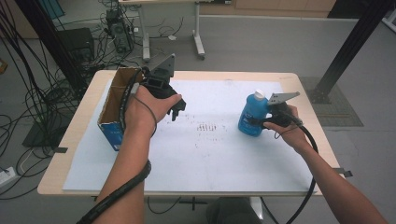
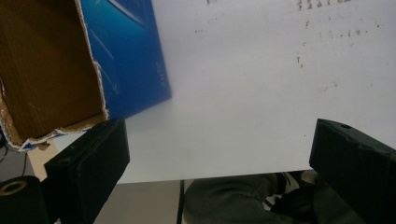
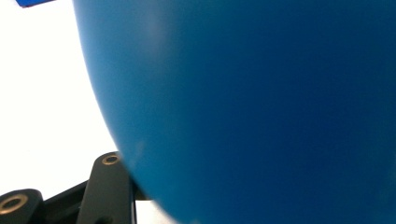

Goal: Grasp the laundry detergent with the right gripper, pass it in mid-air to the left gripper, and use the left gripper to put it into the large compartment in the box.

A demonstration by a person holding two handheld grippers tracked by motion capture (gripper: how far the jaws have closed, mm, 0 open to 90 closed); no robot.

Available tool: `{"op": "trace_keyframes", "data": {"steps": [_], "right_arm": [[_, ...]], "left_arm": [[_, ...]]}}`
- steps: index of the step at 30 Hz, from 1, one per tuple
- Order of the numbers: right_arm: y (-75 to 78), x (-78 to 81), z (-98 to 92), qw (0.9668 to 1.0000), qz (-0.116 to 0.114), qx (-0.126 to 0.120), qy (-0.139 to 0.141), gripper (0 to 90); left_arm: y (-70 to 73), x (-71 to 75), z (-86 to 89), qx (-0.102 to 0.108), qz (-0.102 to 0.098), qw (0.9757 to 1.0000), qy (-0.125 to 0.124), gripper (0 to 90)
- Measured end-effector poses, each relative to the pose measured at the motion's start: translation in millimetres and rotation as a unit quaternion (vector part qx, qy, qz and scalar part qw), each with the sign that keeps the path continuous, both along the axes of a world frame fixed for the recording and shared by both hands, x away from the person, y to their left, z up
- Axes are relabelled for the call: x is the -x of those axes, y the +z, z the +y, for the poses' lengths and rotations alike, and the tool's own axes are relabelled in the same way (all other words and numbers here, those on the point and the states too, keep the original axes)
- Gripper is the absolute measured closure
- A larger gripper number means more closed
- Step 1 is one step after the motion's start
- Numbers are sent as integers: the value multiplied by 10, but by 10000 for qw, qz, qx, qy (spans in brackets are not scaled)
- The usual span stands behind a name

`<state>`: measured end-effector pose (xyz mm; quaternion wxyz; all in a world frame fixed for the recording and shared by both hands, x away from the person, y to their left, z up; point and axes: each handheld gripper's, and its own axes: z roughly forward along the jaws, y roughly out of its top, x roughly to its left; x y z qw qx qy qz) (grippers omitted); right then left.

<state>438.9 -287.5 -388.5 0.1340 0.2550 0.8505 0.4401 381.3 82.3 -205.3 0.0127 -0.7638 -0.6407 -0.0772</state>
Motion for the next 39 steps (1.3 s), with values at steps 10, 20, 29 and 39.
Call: {"op": "trace_keyframes", "data": {"steps": [10,20,29,39], "right_arm": [[-1,2,0,10000,-3,-2,-2,429],[-1,4,0,10000,4,-5,-13,430],[-2,1,-3,10000,9,-17,-11,431],[1,-3,-3,10000,33,-20,-20,432]], "left_arm": [[10,2,-7,4,-21,10000,13,54],[16,15,-21,42,-13,10000,-7,54],[70,44,5,38,-52,10000,48,54],[142,-11,-13,96,-26,9999,-139,54]]}}
